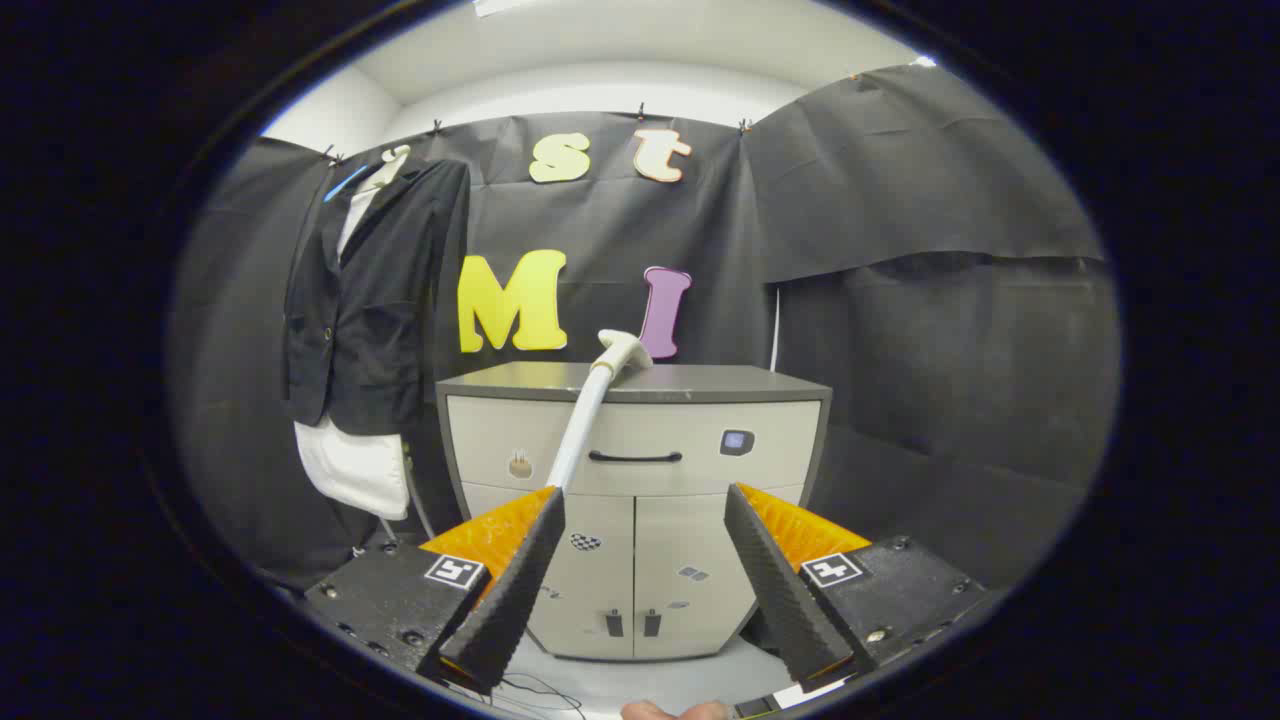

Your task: Iron the clothes twice with a garment steamer, once on the left side and once on the right side.

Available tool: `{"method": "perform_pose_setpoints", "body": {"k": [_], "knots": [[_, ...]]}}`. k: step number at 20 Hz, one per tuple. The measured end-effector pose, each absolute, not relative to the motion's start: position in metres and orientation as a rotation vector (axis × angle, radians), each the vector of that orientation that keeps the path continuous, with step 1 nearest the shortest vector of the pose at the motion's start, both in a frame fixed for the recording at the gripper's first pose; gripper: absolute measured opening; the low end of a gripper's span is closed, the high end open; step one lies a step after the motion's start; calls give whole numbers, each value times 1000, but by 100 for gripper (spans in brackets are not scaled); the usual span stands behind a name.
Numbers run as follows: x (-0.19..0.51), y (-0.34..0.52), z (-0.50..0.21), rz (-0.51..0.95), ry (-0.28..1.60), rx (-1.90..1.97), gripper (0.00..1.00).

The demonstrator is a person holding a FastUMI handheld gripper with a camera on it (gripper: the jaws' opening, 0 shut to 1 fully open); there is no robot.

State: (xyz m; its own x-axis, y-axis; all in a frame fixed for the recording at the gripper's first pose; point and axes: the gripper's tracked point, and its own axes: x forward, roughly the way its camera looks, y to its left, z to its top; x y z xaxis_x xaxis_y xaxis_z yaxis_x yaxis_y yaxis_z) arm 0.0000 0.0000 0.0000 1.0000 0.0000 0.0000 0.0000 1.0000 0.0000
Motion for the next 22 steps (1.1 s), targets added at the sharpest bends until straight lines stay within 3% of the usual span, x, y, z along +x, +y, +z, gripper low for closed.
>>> {"method": "perform_pose_setpoints", "body": {"k": [22], "knots": [[-4, 17, 10, -10, 64, 20, 100]]}}
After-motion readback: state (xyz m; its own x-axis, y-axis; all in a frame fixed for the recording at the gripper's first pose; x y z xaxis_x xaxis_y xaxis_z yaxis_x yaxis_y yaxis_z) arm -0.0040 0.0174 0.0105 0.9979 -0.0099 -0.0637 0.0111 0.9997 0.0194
